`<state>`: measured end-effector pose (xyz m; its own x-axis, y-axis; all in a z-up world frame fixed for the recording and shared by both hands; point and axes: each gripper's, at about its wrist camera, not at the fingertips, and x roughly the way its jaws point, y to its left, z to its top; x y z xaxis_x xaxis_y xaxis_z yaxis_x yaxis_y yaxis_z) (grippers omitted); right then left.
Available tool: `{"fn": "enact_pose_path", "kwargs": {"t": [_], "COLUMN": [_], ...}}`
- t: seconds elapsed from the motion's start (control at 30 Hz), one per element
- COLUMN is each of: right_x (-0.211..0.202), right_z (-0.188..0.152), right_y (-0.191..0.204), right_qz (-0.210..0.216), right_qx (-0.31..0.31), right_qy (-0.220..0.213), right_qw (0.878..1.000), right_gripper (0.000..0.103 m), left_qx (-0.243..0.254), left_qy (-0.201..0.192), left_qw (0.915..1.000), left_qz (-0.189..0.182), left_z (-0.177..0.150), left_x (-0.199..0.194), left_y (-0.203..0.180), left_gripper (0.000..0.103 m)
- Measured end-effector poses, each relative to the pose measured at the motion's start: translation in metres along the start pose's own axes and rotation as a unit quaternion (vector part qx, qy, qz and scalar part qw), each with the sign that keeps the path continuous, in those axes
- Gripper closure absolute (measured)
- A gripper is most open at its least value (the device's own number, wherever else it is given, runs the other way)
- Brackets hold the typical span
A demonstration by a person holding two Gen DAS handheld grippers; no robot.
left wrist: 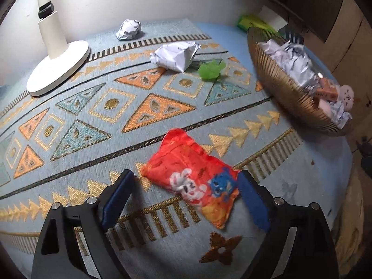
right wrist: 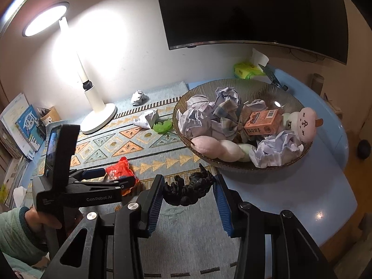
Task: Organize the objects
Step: 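Lift the orange snack bag with the left tool and adjust the grip, then carry the snack bag over the brown bowl with the left tool and release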
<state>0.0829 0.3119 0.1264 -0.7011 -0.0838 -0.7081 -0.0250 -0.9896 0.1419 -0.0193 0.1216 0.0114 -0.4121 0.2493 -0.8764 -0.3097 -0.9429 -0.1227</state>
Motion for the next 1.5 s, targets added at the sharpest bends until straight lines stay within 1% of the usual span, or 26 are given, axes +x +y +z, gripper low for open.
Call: {"fn": "enact_pose_path", "kwargs": {"t": [0.03, 0.13, 0.2, 0.23, 0.3, 0.37, 0.5, 0.7, 0.8, 0.93, 1.07, 1.17, 1.33, 1.4, 1.47, 1.5], "right_x": [0.0, 0.002, 0.002, 0.002, 0.001, 0.001, 0.001, 0.001, -0.003, -0.004, 0.002, 0.01, 0.023, 0.03, 0.038, 0.04], "right_z": [0.0, -0.001, -0.001, -0.001, -0.001, 0.0, 0.0, 0.001, 0.008, 0.019, 0.032, 0.045, 0.062, 0.065, 0.065, 0.064], "right_y": [-0.001, -0.002, -0.003, -0.003, -0.003, -0.003, -0.002, -0.001, -0.004, -0.013, -0.026, -0.038, -0.058, -0.064, -0.068, -0.069], "right_qz": [-0.001, -0.002, -0.002, -0.002, -0.003, -0.001, 0.003, 0.007, 0.007, -0.008, -0.034, -0.054, -0.082, -0.094, -0.102, -0.106], "right_qx": [0.002, 0.008, 0.008, 0.007, 0.006, 0.005, 0.003, -0.001, 0.0, 0.0, -0.008, -0.01, -0.006, -0.005, -0.007, -0.011], "right_qy": [0.001, 0.006, 0.007, 0.007, 0.005, 0.004, 0.004, 0.002, -0.014, -0.033, -0.046, -0.051, -0.057, -0.052, -0.04, -0.032], "right_qw": [1.0, 1.0, 1.0, 1.0, 1.0, 1.0, 1.0, 1.0, 1.0, 0.999, 0.998, 0.997, 0.995, 0.994, 0.994, 0.994], "right_gripper": [0.061, 0.061, 0.061, 0.061, 0.061, 0.061, 0.061, 0.061, 0.061, 0.061, 0.061, 0.061, 0.061, 0.061, 0.057, 0.052], "left_qx": [0.011, 0.028, 0.035, 0.033, 0.03, 0.022, 0.001, -0.005, 0.002, 0.037, 0.051, 0.064, 0.096, 0.097, 0.088, 0.081], "left_qy": [-0.015, -0.02, -0.03, -0.028, -0.027, -0.026, -0.036, -0.036, -0.049, -0.073, -0.098, -0.109, -0.111, -0.104, -0.09, -0.085], "left_qw": [0.9998, 0.9993, 0.9989, 0.9991, 0.9991, 0.9993, 0.9987, 0.9986, 0.9976, 0.9955, 0.9909, 0.9876, 0.9834, 0.984, 0.9857, 0.9855], "left_qz": [-0.001, 0.011, 0.0, -0.001, -0.011, -0.019, -0.036, -0.037, -0.048, -0.048, -0.077, -0.093, -0.107, -0.108, -0.112, -0.123], "left_z": [0.0, 0.002, 0.003, 0.003, 0.002, 0.002, 0.004, 0.006, 0.014, 0.033, 0.059, 0.079, 0.106, 0.113, 0.115, 0.116], "left_x": [-0.001, 0.003, -0.001, -0.002, -0.003, -0.006, -0.015, -0.022, -0.033, -0.049, -0.063, -0.065, -0.053, -0.045, -0.037, -0.034], "left_y": [-0.002, -0.007, -0.01, -0.011, -0.011, -0.01, -0.005, -0.005, -0.011, -0.028, -0.05, -0.074, -0.115, -0.127, -0.133, -0.134], "left_gripper": [0.008, 0.01, 0.032, 0.034, 0.042, 0.045, 0.045, 0.045, 0.045, 0.045, 0.045, 0.045, 0.045, 0.044, 0.044, 0.043]}}
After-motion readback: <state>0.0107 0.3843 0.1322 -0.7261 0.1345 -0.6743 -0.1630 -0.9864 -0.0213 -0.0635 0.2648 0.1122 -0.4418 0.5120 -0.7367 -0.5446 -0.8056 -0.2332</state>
